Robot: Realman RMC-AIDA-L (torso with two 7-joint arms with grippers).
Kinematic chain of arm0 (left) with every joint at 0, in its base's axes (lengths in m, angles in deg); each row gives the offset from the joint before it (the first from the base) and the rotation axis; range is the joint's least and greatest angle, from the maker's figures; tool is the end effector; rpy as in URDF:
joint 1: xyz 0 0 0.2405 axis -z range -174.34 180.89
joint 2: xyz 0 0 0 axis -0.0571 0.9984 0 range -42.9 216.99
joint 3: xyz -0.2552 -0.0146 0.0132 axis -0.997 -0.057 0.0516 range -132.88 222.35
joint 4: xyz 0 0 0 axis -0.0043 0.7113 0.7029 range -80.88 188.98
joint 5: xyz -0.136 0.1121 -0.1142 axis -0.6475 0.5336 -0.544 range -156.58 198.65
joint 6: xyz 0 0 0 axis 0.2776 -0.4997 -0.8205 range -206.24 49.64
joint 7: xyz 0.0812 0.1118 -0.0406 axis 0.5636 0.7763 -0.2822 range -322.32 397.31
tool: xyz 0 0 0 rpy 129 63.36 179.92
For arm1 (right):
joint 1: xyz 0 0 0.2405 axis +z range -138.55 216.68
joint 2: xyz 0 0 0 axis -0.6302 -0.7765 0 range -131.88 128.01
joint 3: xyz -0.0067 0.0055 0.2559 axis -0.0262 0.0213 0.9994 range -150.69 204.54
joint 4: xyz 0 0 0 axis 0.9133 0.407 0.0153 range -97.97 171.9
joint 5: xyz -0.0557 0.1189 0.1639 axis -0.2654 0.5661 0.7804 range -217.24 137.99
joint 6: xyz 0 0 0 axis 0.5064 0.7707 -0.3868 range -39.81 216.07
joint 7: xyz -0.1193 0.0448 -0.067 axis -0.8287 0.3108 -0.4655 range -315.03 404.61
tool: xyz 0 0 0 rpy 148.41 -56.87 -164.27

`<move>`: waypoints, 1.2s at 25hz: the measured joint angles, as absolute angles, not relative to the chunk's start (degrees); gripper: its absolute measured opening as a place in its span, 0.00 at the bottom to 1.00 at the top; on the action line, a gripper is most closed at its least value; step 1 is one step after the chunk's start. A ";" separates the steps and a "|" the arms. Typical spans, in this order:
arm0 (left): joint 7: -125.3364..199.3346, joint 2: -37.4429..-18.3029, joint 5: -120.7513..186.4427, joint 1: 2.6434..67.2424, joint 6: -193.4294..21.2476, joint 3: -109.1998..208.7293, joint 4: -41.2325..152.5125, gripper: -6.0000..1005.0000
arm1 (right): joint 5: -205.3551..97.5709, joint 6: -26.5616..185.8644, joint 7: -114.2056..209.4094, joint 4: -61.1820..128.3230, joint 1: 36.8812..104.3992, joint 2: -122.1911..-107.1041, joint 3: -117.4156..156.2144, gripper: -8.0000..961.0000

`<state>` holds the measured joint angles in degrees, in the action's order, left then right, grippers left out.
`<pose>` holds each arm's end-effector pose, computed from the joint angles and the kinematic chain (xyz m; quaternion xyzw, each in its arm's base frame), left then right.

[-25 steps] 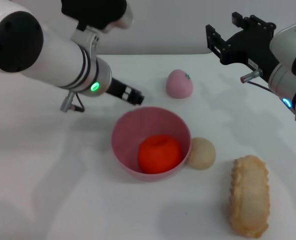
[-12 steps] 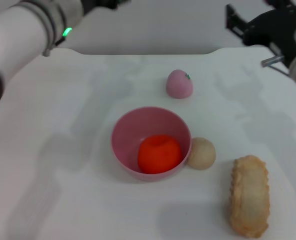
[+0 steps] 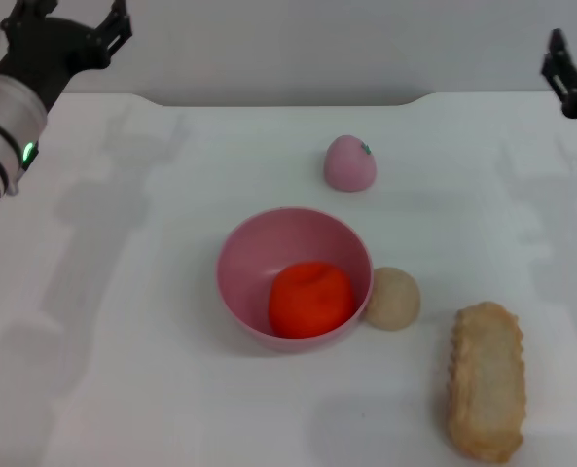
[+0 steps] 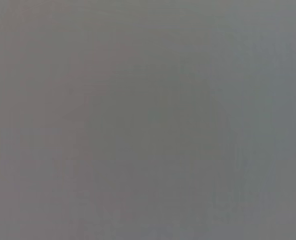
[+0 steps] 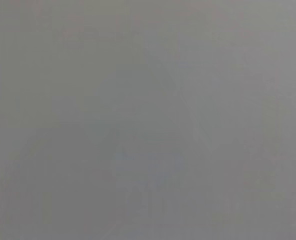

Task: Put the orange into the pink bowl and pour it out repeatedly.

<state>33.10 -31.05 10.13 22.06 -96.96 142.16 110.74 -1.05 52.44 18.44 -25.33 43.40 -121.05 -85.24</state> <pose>-0.2261 0.4074 0.0199 -0.7357 -0.2187 -0.2587 0.5865 0.2458 0.3357 0.0071 -0.6826 0.1844 0.2554 0.6594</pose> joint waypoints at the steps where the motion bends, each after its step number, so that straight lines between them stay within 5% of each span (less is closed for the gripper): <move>1: 32.34 -31.06 10.12 22.03 -98.81 142.01 108.91 0.84 | -1.05 51.90 20.45 -24.87 43.23 -121.03 -85.17 0.84; 30: 24.91 -31.18 9.44 23.76 -116.20 140.71 92.79 0.84 | -1.04 47.21 29.60 -17.05 44.95 -120.85 -85.17 0.84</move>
